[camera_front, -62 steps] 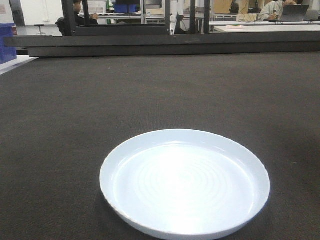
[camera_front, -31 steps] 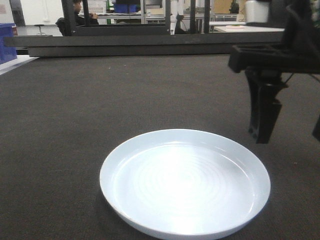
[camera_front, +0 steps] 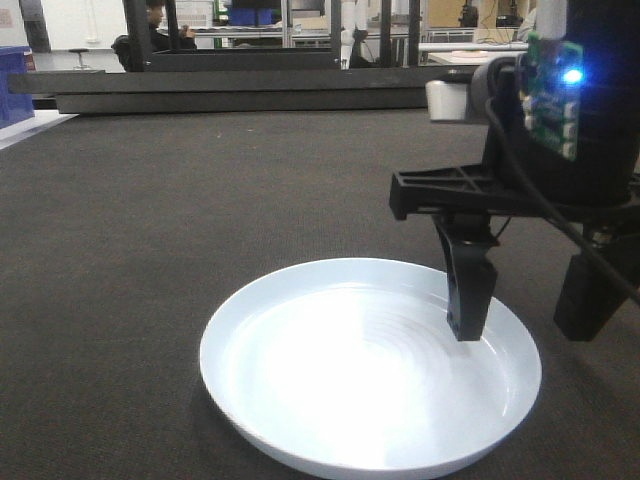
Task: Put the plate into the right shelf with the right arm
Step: 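Lower the right gripper onto the rim of the white plate, then close the right gripper on the plate rim and lift it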
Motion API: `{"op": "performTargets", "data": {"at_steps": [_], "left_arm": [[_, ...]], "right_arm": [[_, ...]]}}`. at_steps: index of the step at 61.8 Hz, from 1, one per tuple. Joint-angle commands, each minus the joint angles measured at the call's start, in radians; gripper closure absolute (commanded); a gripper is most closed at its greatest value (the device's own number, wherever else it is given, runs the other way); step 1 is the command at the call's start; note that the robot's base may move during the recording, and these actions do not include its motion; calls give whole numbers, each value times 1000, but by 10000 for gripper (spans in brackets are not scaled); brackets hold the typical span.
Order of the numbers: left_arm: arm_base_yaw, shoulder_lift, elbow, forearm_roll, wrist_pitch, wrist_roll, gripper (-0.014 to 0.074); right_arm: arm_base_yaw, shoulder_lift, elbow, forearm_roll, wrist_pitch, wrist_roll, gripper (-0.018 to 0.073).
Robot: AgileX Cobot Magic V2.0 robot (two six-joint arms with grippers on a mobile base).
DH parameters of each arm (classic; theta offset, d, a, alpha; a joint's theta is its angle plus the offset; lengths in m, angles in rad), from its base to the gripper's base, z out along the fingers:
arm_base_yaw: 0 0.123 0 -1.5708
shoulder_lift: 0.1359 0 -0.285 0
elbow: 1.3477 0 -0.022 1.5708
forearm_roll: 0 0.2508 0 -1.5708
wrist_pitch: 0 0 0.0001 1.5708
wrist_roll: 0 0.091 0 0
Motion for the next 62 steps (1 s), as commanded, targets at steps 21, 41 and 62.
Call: {"op": "performTargets", "data": {"at_steps": [21,41,62], "left_arm": [[-2,-10,10,-8,-90,-7,724],[-2,-10,10,-8,-90,-7,724],[-2,-10,10,-8,-90,-7,724]], "right_arm": [[1,-19,-30,-11,-30,24,43],[9,-3,-30,-23,-17,24,43],[11,-3,-30,-27,-5,24,157]]}}
